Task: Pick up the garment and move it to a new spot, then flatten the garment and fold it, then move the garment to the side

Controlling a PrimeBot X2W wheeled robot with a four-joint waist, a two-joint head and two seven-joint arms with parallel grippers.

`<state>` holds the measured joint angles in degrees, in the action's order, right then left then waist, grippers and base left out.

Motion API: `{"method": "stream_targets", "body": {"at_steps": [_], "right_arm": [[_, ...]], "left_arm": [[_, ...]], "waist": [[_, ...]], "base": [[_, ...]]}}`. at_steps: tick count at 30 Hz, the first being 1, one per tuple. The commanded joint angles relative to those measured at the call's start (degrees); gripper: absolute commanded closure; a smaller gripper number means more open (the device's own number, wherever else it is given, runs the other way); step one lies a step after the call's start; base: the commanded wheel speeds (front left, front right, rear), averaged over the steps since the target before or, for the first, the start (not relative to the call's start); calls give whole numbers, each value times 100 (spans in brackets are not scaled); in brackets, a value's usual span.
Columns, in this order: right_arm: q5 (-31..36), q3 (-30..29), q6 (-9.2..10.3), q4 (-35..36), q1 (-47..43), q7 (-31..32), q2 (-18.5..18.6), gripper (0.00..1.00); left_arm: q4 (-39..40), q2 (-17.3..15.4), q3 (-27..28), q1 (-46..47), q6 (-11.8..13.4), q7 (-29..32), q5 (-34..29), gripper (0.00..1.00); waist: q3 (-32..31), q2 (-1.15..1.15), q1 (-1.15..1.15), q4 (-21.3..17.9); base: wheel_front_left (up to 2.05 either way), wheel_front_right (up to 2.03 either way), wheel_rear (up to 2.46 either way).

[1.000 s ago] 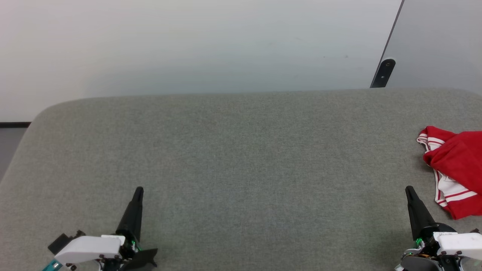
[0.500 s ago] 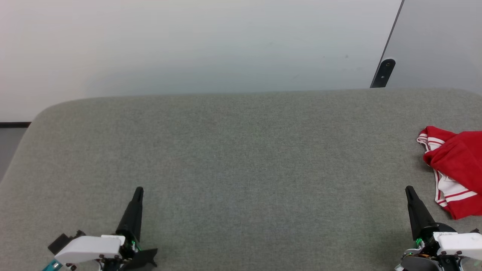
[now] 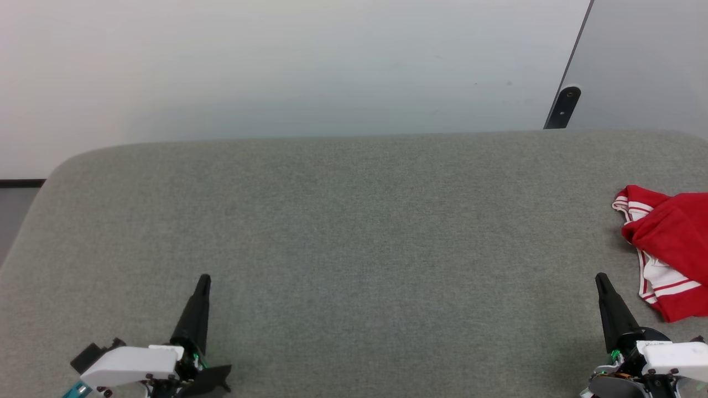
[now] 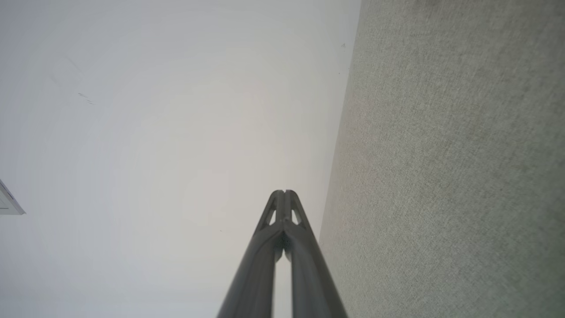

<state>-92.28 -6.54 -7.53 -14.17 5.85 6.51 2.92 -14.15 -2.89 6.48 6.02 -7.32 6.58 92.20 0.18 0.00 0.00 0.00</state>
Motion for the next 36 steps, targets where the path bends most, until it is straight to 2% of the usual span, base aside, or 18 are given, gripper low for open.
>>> {"method": "stream_targets", "body": {"at_steps": [1, 36], "right_arm": [[-26, -1, 8, -1, 74, -11, -12, 100], [-26, 0, 8, -1, 74, -10, -12, 100]], "left_arm": [[-2, 8, 12, 56, -36, 11, 39, 100], [-1, 8, 11, 56, -36, 10, 40, 100]], "waist": [[0, 0, 0, 0], [0, 0, 0, 0]], "base": [[0, 0, 0], [0, 0, 0]]}}
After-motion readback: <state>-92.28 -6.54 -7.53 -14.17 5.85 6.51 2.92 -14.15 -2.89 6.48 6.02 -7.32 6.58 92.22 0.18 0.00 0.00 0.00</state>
